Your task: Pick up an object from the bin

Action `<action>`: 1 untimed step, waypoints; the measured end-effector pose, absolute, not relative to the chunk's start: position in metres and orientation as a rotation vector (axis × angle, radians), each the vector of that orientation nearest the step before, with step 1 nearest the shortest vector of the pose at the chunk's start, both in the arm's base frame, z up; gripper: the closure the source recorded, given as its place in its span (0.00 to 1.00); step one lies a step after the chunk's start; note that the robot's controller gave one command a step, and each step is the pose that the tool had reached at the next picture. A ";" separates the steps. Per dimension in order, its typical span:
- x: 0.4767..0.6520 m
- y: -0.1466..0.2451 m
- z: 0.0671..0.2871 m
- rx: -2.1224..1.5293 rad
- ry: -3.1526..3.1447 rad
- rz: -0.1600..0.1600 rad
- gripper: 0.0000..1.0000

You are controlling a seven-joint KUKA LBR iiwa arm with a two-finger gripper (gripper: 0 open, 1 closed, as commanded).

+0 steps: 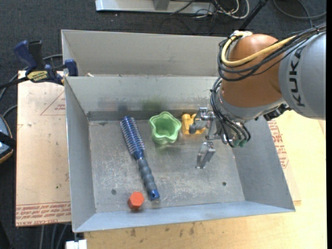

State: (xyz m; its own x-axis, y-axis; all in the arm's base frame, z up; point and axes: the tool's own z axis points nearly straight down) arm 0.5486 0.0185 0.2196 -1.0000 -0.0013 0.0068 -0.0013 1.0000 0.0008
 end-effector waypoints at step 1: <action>0.584 0.081 0.134 -0.202 -3.130 -0.004 0.00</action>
Offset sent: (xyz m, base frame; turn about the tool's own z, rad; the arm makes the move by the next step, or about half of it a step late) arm 0.0368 0.0588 -0.0813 0.1349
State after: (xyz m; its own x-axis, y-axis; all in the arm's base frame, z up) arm 0.5841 0.0810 0.1342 -0.9917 0.1285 0.0049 0.1285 0.9917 0.0022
